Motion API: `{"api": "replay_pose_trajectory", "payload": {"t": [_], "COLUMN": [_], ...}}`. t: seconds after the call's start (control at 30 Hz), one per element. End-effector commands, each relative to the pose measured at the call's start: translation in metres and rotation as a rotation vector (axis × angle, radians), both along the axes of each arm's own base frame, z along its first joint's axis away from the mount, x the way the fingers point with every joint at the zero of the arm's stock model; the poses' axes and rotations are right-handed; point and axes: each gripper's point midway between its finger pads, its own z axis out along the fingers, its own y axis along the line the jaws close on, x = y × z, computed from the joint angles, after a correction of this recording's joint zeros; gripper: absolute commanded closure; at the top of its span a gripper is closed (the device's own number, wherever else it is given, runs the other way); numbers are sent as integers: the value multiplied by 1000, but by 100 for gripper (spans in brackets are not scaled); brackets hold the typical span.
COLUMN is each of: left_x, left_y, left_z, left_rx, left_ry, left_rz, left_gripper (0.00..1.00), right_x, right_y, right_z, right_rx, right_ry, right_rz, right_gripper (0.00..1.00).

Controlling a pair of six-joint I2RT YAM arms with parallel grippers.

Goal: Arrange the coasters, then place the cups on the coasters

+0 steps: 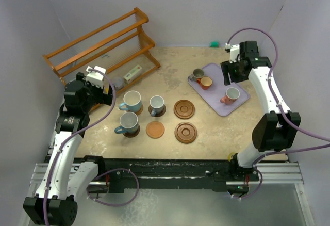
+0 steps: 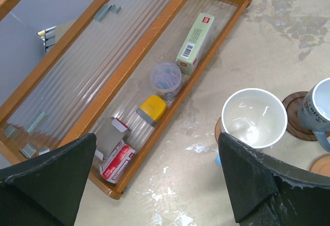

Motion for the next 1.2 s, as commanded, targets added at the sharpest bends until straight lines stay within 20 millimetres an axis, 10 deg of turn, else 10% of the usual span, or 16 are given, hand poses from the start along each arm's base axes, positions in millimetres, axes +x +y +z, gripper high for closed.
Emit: {"api": "replay_pose_trajectory", "payload": {"t": [0.0, 0.37, 1.17], "left_x": [-1, 0, 0], "left_y": [-5, -8, -9], "left_z": [6, 2, 1], "left_rx": [5, 4, 0], "left_ry": [-30, -21, -16], "left_rz": [-43, -63, -70], "left_gripper": [2, 2, 1], "right_x": [8, 7, 0], "right_y": [-24, -65, -59], "right_z": [-9, -56, -99], "right_rx": [3, 1, 51], "right_ry": [1, 136, 269], "right_rz": [-15, -64, -34], "right_gripper": [32, 38, 80]}}
